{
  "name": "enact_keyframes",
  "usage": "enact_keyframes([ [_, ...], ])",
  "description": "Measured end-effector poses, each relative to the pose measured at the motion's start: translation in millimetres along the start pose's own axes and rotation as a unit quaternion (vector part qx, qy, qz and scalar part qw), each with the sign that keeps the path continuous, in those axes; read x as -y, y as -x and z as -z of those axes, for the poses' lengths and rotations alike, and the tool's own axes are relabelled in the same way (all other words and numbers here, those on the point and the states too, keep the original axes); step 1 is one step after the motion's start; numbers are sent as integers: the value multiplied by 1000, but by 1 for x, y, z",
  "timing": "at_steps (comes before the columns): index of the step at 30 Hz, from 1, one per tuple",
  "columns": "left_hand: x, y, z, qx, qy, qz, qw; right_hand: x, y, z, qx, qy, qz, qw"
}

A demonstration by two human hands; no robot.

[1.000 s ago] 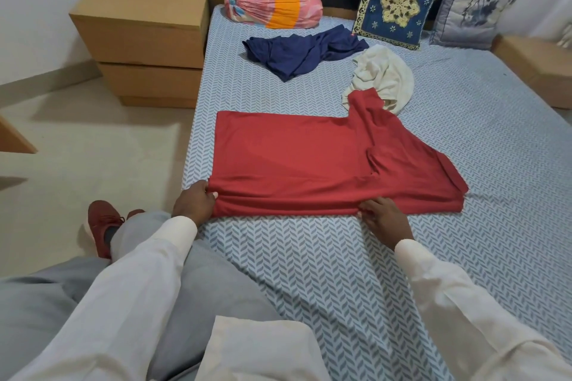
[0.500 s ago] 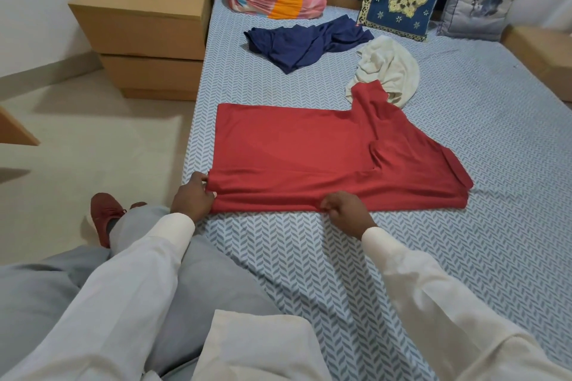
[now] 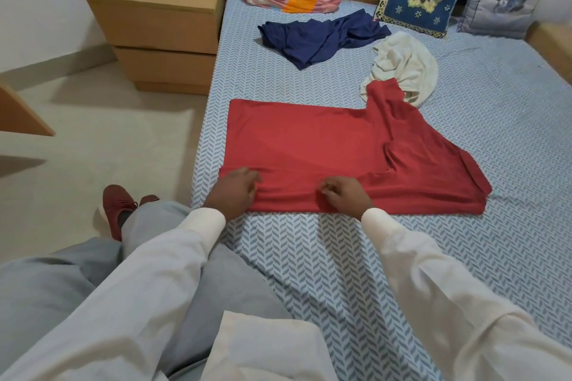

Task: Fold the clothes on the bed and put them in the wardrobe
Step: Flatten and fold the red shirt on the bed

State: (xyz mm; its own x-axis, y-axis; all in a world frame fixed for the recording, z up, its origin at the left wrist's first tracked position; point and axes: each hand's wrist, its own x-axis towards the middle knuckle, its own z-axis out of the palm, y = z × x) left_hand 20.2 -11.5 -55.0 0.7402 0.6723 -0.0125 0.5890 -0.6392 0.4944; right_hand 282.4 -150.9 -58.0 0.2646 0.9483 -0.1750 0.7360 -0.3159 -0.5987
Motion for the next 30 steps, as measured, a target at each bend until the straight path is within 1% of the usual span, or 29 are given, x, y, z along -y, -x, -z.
enact_keyframes([
  [1,0,-2,-4,57,-8,-2,998,3,-2,1,41,-5,1,999],
  [2,1,-4,-8,90,-26,-4,996,6,-4,1,104,-27,-9,994],
  [3,2,-6,-12,94,-45,0,995,7,-8,2,153,-43,-28,987],
  [4,3,-8,-16,78,-54,9,995,7,-11,2,162,-46,-40,985],
  [5,3,-10,-18,56,-56,20,997,7,-16,3,125,-46,-50,990],
  [6,3,-14,-19,45,-57,32,997,3,-23,6,55,-24,-51,997],
  [7,2,-18,-18,41,-61,45,996,-4,-29,9,-23,24,-59,998],
  [8,1,-23,-16,44,-69,58,995,-13,-34,14,-69,78,-75,992],
  [9,0,-28,-13,49,-79,73,993,-21,-38,19,-72,124,-100,985],
  [10,-1,-34,-11,56,-89,88,991,-26,-41,25,-47,146,-123,981],
  [12,1,-46,-7,77,-108,114,985,-30,-45,35,22,159,-147,976],
  [13,3,-51,-5,76,-113,122,983,-32,-48,39,37,161,-151,975],
  [14,5,-55,-4,63,-118,128,983,-33,-50,43,32,163,-154,974],
  [16,10,-59,-3,19,-122,137,983,-33,-54,45,-22,139,-153,978],
  [19,13,-53,-9,-21,-115,160,980,-34,-52,34,-49,134,-130,981],
  [21,14,-48,-16,-62,-103,177,977,-36,-47,22,-119,118,-99,981],
  [22,13,-45,-20,-84,-101,168,977,-36,-44,17,-141,108,-78,981],
  [24,9,-41,-27,-97,-126,96,983,-36,-35,6,-131,117,-30,984],
  [25,8,-39,-32,-78,-157,53,983,-37,-30,2,-121,131,-9,984],
  [26,7,-37,-37,-41,-184,26,982,-41,-24,1,-120,143,0,983],
  [27,8,-35,-42,-2,-196,23,980,-49,-20,2,-129,147,3,981],
  [28,10,-32,-46,30,-193,37,980,-58,-14,5,-142,149,-8,979],
  [30,17,-28,-54,66,-177,72,979,-85,-5,16,-183,162,-58,968],
])
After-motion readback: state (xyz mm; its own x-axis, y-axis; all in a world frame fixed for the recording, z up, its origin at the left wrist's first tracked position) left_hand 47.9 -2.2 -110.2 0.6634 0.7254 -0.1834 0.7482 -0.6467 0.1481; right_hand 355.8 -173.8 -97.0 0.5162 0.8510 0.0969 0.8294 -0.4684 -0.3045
